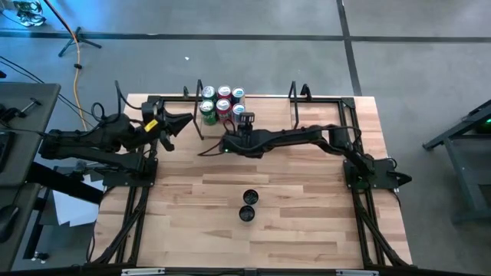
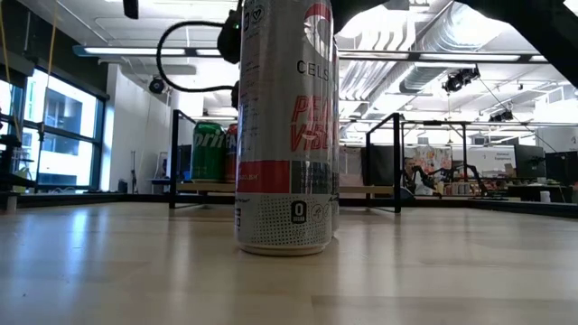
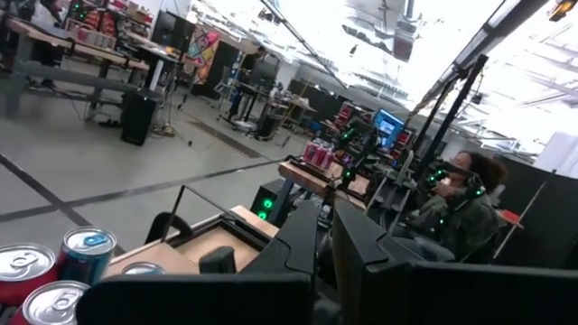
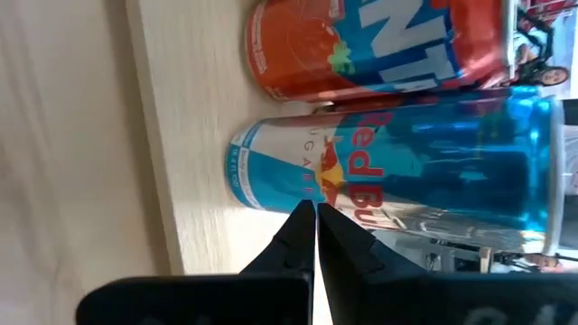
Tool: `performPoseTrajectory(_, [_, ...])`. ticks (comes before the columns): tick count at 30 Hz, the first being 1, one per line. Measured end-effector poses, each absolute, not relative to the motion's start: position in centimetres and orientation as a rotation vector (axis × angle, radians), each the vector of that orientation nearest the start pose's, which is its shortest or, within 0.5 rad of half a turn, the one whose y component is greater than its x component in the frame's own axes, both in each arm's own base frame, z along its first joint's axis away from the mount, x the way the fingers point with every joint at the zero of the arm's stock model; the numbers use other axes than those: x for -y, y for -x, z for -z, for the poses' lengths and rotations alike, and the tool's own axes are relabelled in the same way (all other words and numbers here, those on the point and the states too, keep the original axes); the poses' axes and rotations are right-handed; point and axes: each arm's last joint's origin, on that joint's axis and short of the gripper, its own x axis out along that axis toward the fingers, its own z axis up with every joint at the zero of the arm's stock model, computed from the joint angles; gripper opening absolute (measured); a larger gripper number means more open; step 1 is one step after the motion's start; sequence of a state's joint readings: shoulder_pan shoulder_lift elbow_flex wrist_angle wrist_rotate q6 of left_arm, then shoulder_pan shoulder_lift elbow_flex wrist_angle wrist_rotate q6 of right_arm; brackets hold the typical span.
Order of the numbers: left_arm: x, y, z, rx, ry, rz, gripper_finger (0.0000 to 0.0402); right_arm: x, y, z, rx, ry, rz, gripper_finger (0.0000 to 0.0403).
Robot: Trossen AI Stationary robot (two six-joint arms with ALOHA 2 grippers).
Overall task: Place canned beverage on shelf
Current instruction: Put the blue soda can on the shelf aligned with the blue soda can
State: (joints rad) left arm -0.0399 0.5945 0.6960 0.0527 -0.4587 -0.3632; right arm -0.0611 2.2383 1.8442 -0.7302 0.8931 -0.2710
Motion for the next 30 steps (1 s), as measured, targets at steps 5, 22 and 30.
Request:
performPoseTrajectory(5, [-0.8, -13.2, -34.8, 0.215, 0.431, -0.421, 0.0, 5.9, -46.7, -19.4, -1.192, 0.678, 0.705, 0.0])
performPoseTrajectory(22, [-0.9, -13.2, -34.6, 0.199, 0.421, -0.431, 0.0, 8.2, -46.9, -19.6, -1.175, 0.66, 0.677, 0.0])
performPoseTrajectory(30, [-0.9, -13.2, -34.5, 0.183, 0.41, -0.435, 0.0, 8.8, -47.0, -19.7, -1.17, 0.677, 0.676, 0.0])
